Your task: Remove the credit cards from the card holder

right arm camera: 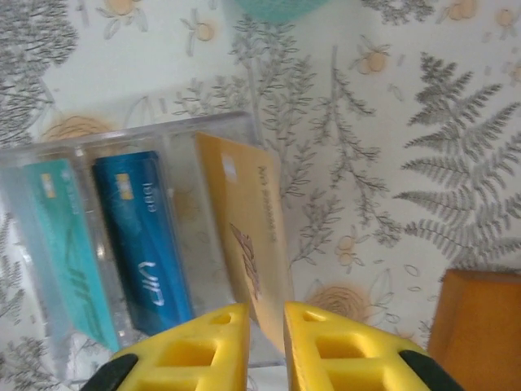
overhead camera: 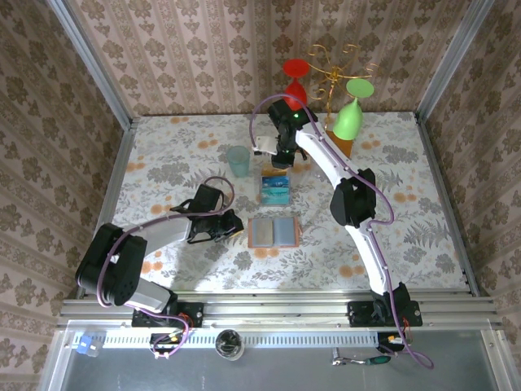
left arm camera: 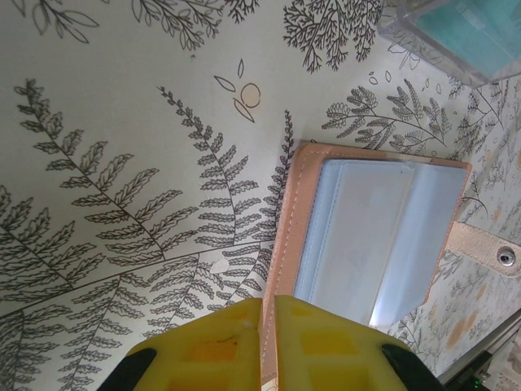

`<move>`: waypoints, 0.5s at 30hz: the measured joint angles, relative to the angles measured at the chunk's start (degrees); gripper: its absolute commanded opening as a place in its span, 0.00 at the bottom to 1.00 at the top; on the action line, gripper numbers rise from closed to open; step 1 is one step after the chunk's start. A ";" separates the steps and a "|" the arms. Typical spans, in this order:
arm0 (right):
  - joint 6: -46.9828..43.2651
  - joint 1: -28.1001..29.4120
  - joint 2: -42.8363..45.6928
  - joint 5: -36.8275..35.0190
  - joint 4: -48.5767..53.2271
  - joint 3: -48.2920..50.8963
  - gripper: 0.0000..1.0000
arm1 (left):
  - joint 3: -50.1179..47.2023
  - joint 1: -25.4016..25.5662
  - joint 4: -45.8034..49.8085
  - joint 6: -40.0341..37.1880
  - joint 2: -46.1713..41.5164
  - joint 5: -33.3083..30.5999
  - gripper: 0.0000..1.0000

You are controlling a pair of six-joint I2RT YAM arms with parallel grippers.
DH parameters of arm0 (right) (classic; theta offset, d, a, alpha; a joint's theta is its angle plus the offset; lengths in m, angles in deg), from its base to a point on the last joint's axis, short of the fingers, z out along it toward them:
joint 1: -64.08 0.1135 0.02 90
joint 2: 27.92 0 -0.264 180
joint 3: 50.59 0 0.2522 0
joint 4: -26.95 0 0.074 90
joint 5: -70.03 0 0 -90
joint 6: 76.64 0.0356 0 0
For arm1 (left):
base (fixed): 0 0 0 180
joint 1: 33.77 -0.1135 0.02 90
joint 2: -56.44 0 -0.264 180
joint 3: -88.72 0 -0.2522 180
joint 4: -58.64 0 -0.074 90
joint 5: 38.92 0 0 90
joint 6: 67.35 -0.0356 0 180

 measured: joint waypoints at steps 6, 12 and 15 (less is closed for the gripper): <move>1.44 0.00 0.00 -2.97 -4.55 0.00 0.22 | 0.00 0.00 0.00 0.02 0.00 0.00 0.12; 3.13 0.02 0.00 -4.02 -8.20 0.00 0.27 | 0.00 0.00 -0.02 0.02 -0.04 -0.02 0.12; 3.72 0.15 0.00 -4.02 -9.66 0.35 0.30 | -0.02 0.00 -0.02 0.02 -0.04 -0.02 0.12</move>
